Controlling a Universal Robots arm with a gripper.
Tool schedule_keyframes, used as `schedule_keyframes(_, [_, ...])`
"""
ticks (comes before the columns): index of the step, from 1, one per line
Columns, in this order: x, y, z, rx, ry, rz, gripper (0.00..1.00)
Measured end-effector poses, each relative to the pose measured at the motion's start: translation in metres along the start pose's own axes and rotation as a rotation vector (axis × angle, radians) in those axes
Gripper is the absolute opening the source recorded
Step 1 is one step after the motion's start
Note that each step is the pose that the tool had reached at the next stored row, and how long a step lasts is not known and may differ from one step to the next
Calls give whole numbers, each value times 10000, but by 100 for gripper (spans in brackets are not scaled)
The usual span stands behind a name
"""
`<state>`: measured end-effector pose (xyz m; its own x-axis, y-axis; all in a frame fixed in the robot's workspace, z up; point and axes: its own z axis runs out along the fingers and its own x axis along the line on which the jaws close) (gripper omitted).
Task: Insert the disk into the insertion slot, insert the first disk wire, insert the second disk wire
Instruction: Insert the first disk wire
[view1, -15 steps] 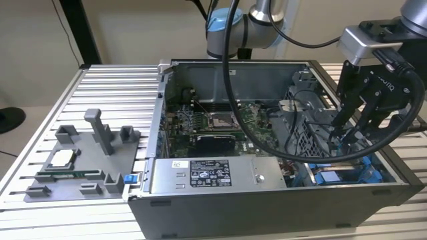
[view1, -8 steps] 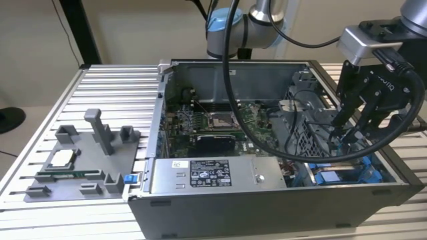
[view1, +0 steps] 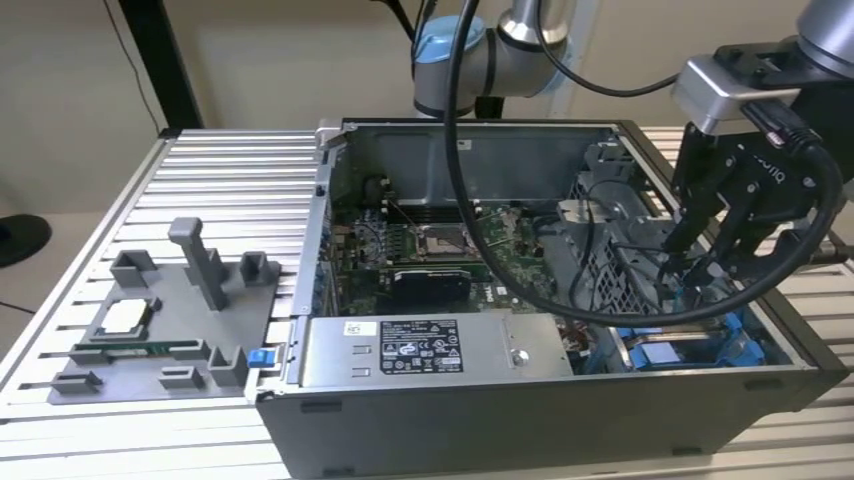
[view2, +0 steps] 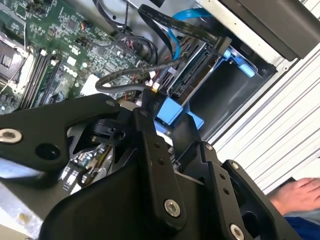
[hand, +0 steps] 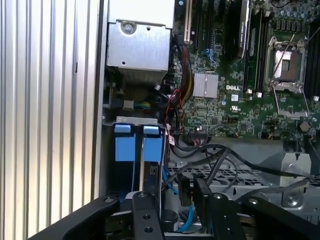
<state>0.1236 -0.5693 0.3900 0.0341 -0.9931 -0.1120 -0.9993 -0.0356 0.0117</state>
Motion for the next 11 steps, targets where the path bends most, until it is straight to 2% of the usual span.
schedule_keyframes(5, [-40, -2, 16, 54, -33, -7, 0])
schedule_keyframes(11, [-54, -2, 30, 100, -48, -12, 0])
